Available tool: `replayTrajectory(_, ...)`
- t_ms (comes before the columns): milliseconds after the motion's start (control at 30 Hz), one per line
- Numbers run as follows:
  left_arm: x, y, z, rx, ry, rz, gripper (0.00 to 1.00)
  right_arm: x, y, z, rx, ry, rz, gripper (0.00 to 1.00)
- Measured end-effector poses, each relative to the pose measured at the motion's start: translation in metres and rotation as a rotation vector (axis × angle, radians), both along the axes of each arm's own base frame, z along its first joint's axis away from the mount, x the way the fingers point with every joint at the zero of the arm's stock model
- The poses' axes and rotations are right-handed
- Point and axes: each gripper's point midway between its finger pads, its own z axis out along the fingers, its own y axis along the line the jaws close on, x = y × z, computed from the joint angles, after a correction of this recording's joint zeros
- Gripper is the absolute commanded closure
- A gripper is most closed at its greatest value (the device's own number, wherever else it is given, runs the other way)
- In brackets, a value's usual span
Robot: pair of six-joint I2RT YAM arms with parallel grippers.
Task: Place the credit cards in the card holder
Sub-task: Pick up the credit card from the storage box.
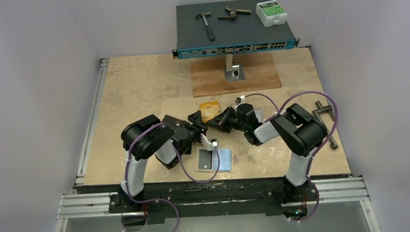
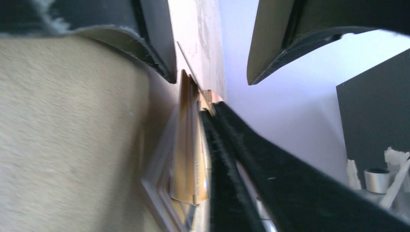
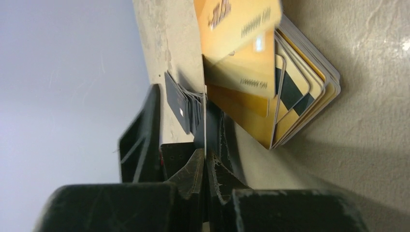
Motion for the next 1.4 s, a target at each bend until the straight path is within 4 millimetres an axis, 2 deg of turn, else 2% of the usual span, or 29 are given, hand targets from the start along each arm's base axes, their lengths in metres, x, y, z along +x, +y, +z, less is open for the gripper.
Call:
replayTrajectory(133,-0.001,0.002,0.006,-0.015,-0.013,0.004,0.29,-0.003,-0.002,0.002,0.001,-0.003,0.000,1.00)
replayTrajectory(267,-0.008,0.010,0.009,-0.024,0.001,0.011,0.25,-0.003,-0.002,0.010,0.006,-0.022,0.004,1.00)
replayTrajectory(433,-0.016,0.024,0.014,-0.017,0.071,0.035,0.08,-0.004,-0.003,0.015,-0.003,-0.039,0.012,1.00)
replayTrajectory(700,-0.014,0.046,0.070,-0.127,0.231,0.101,0.00,-0.009,-0.006,0.028,-0.038,-0.075,0.033,1.00)
replayTrajectory(867,-0.008,0.055,0.108,-0.218,0.519,0.135,0.00,-0.017,-0.012,0.048,-0.097,-0.145,0.078,1.00)
replayTrajectory(967,-0.010,0.067,0.127,-0.281,0.711,0.158,0.00,-0.020,-0.013,0.065,-0.159,-0.217,0.134,1.00)
replayTrajectory(1033,-0.021,0.073,0.132,-0.299,0.821,0.159,0.00,-0.023,-0.013,0.074,-0.198,-0.259,0.179,1.00)
replayTrajectory(1167,-0.072,0.064,0.145,-0.307,1.092,0.083,0.00,-0.037,-0.012,0.093,-0.275,-0.368,0.318,1.00)
replayTrajectory(1300,-0.120,0.054,0.166,-0.317,1.297,-0.025,0.00,-0.065,-0.010,0.109,-0.334,-0.472,0.475,1.00)
replayTrajectory(1400,-0.149,0.050,0.177,-0.325,1.422,-0.092,0.06,-0.093,-0.004,0.122,-0.362,-0.547,0.608,1.00)
